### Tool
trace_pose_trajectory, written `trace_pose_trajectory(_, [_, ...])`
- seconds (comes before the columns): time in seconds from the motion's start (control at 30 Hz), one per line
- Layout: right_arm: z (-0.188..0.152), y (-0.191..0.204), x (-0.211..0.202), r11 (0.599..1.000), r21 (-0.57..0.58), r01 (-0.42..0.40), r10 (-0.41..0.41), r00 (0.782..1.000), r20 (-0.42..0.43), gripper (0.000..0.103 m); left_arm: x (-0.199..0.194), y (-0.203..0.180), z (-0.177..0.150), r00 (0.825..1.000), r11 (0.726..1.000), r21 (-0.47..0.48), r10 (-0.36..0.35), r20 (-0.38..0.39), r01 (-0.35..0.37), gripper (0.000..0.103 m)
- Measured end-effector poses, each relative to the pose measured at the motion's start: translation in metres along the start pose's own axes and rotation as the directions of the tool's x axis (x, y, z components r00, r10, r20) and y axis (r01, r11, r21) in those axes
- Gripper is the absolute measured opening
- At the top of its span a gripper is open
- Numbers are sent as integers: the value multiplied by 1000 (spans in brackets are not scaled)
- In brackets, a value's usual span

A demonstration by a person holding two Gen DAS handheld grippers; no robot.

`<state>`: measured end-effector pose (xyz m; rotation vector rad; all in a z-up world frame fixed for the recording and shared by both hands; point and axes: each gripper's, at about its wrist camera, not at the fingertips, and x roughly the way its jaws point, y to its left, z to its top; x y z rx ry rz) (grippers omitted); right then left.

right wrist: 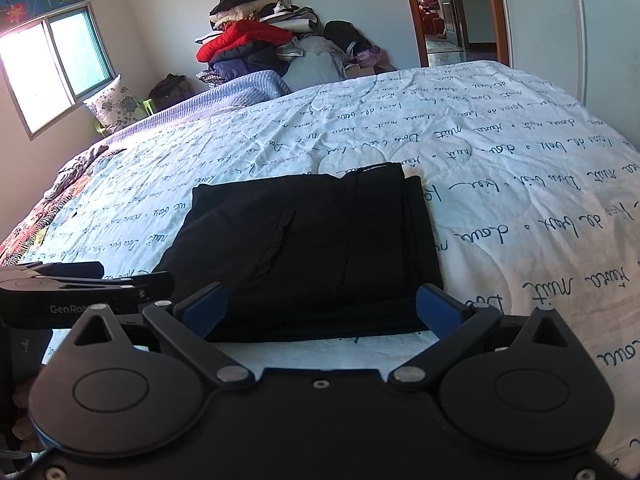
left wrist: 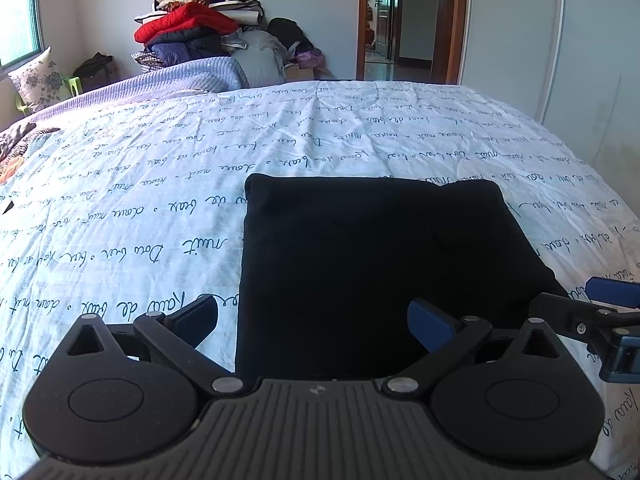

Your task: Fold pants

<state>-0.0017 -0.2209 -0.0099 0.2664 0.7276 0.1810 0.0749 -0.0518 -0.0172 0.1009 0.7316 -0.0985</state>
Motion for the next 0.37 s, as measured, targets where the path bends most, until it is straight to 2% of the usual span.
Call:
trace_pose_trajectory(0.27, [3,-3,-3,999,34,-21,21,1000,2,103,-16,2,-7,995,1000,-16,18,100,-17,102])
trace_pose_trajectory(0.37, [3,-2,-3,999,37,-25,25,1000,-1,103,-14,2,-7,996,1000,-11,15,91,-14,102])
